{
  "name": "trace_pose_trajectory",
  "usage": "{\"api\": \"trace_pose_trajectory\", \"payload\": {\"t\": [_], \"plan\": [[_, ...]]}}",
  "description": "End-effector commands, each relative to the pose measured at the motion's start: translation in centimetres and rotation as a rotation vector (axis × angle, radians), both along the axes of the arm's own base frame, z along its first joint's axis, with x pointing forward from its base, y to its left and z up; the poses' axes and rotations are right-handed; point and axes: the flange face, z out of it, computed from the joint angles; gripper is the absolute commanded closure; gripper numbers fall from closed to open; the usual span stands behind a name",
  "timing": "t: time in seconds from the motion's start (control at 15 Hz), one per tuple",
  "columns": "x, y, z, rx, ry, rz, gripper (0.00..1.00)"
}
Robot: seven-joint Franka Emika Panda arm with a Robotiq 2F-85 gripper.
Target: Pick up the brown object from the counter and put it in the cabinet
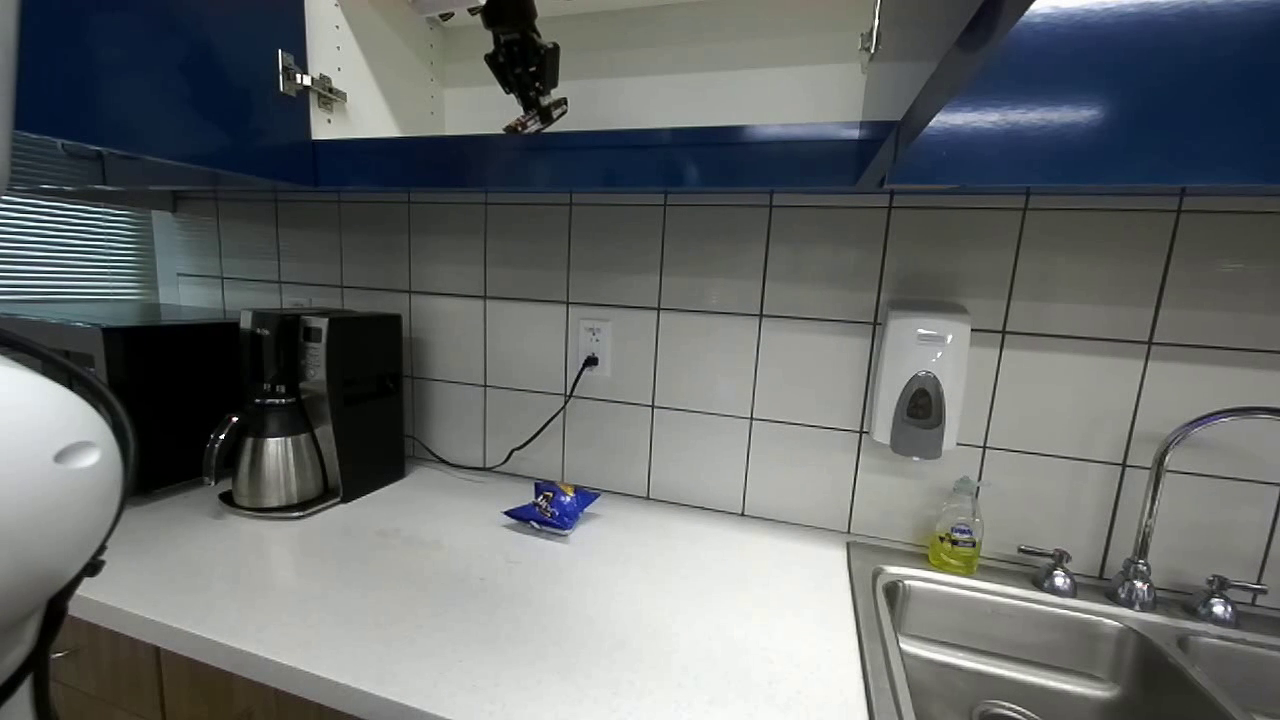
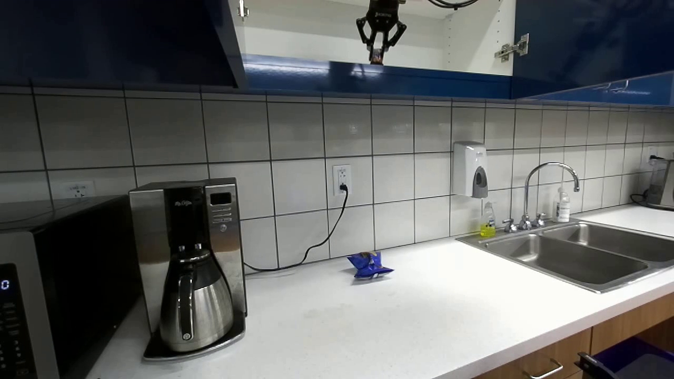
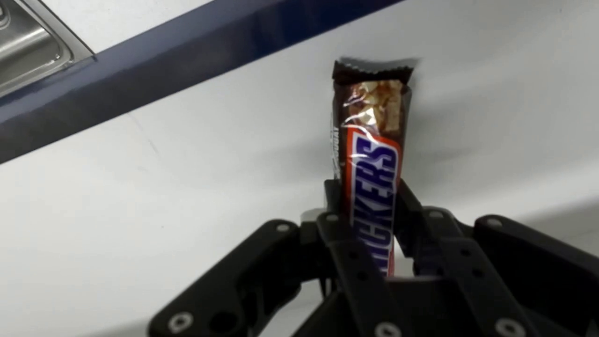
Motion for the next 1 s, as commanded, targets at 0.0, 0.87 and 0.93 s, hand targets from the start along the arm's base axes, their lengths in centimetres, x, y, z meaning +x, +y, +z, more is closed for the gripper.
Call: {"api": "trace_pose_trajectory", "payload": {"t": [0.0,0.87,0.93], "plan": [[0.8,-0.7,0.3,-0.011,0.011,-0.010,0.44],[-1.2,-0.4,1.1,0.012,-0.009,0.000,0.00],[-1.7,-0.2,1.3,0.012,-0.015,0.006,0.00]]}}
